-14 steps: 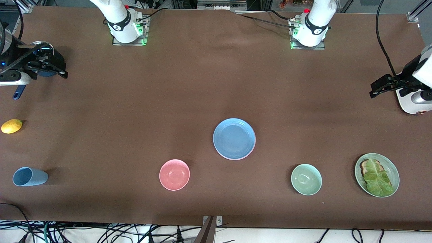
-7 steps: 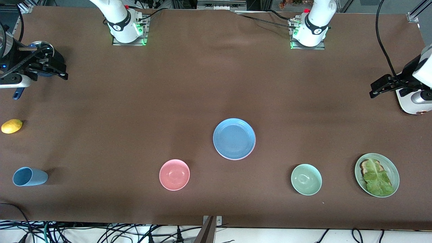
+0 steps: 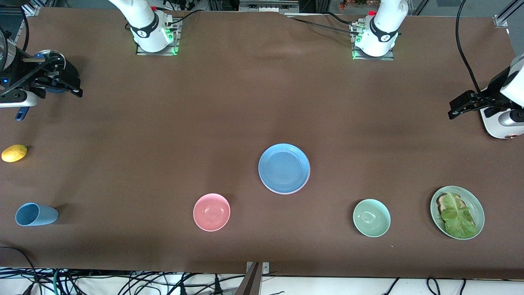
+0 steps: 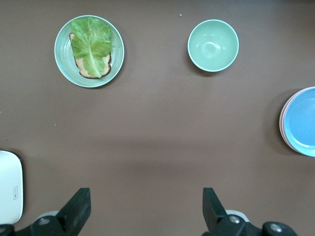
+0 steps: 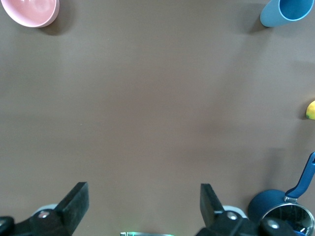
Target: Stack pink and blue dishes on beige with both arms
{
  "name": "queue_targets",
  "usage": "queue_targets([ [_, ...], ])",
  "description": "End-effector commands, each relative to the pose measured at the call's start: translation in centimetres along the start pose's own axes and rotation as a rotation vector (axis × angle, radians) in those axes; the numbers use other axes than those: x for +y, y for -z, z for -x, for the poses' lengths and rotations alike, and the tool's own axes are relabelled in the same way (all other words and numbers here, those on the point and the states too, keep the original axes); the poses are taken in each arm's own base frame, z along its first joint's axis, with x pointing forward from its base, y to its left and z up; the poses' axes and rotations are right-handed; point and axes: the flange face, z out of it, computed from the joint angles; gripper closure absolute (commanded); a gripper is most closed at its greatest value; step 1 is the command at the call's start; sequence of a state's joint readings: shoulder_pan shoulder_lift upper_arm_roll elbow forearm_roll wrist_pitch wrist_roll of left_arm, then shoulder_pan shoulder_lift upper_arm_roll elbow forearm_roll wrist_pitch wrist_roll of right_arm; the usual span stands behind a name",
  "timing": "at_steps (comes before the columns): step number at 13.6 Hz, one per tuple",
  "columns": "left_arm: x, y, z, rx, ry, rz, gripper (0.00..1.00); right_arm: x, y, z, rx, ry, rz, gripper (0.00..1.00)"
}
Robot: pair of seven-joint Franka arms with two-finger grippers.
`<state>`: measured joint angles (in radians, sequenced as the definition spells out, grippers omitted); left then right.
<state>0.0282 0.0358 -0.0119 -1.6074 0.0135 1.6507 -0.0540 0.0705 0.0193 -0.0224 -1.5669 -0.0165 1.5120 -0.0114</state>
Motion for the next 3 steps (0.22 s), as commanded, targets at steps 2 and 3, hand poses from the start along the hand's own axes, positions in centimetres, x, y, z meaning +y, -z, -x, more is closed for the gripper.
queue_targets([
  [2,-0.06,0.36,-0.24,0.005,-0.015,0.023,0.00,0.41,0.60,-0.10,0.002,0.004,0.009,0.00],
  [3,-0.23,0.27,-0.29,0.004,-0.012,0.023,0.00,0.41,0.60,-0.10,0.002,0.004,0.009,0.00],
])
